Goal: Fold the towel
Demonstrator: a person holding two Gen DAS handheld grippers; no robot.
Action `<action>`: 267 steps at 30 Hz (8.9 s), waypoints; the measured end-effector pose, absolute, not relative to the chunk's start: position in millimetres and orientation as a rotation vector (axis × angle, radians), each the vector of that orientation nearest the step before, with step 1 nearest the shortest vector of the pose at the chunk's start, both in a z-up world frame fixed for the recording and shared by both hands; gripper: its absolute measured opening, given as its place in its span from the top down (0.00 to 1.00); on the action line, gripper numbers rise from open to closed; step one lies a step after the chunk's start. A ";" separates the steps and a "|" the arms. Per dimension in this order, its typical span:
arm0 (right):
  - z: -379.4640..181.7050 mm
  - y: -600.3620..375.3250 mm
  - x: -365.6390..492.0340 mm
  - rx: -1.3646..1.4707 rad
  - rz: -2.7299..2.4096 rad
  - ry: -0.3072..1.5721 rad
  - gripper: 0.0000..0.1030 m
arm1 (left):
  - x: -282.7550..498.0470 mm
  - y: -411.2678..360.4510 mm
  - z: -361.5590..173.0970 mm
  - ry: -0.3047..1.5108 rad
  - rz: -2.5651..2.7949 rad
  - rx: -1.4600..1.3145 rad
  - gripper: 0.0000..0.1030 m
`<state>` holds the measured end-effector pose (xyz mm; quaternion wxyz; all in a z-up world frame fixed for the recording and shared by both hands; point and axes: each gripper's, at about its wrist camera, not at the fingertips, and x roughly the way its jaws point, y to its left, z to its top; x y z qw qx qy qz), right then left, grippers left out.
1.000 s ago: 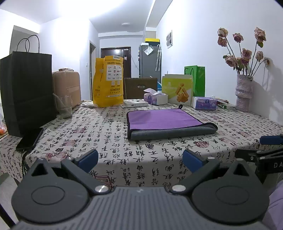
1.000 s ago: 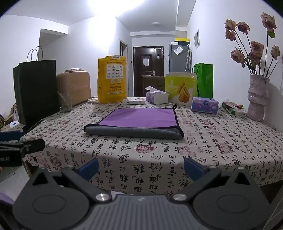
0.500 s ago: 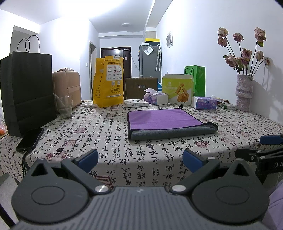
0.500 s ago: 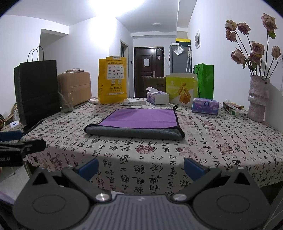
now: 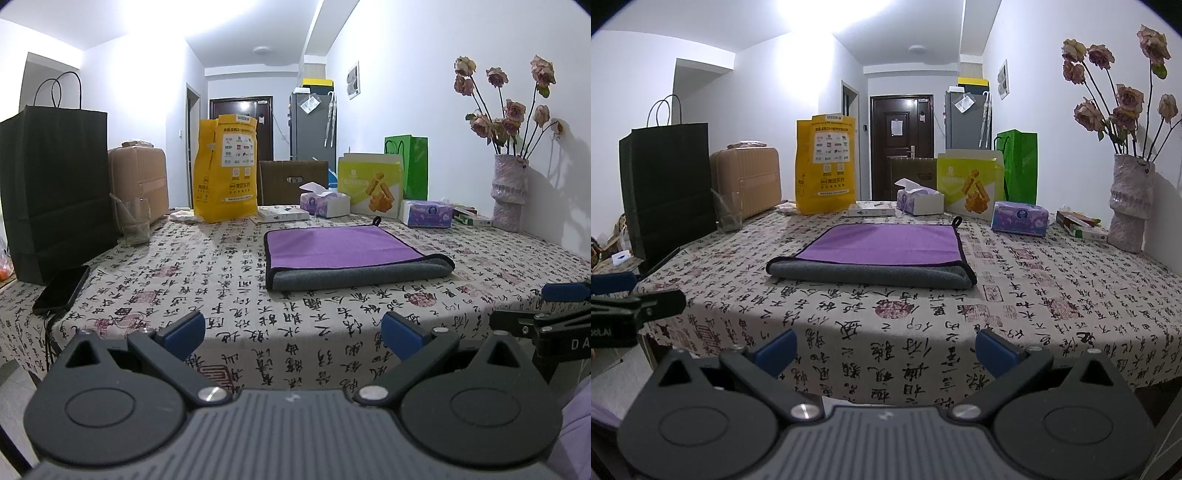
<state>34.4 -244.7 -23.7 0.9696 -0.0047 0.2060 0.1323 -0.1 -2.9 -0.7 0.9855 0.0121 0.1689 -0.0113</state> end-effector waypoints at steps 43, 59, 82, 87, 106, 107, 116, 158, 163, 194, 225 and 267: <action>-27.9 -251.7 43.5 0.047 0.270 0.412 0.00 | 12.4 -4.3 -3.7 0.346 -0.008 0.046 0.00; -33.9 -254.7 47.6 0.059 0.255 0.363 0.00 | 31.9 -1.1 -13.1 0.380 0.023 0.047 0.00; -34.8 -269.8 61.3 0.046 0.216 0.344 0.00 | 48.0 0.3 -14.4 0.352 0.043 0.090 0.00; -32.2 -281.5 91.3 0.027 0.296 0.365 0.00 | 77.2 8.4 -5.7 0.326 0.055 0.070 0.00; -30.8 -310.0 217.0 -0.046 0.315 0.401 0.38 | 222.9 19.1 -16.2 0.494 -0.106 0.003 0.59; -32.1 -310.1 225.8 -0.045 0.324 0.412 0.45 | 227.9 18.2 -18.2 0.507 -0.114 0.009 0.62; -52.3 -305.2 274.7 0.003 0.408 0.524 0.64 | 243.0 26.2 -36.1 0.591 -0.155 -0.016 0.42; -17.1 -292.8 421.1 -0.084 0.458 0.499 0.96 | 386.4 35.1 21.1 0.483 -0.094 0.041 0.94; -21.2 -293.5 468.3 -0.034 0.466 0.537 0.96 | 427.4 40.8 13.9 0.523 -0.094 0.032 0.94; -57.4 -280.1 563.5 -0.026 0.434 0.610 0.86 | 510.2 55.8 -37.7 0.655 -0.068 0.046 0.85; 36.7 -303.1 417.6 -0.040 0.362 0.526 0.03 | 345.0 47.6 57.1 0.527 -0.070 0.049 0.00; 50.9 -279.9 168.1 0.000 0.347 0.373 0.00 | 130.3 40.2 46.5 0.400 -0.059 -0.072 0.00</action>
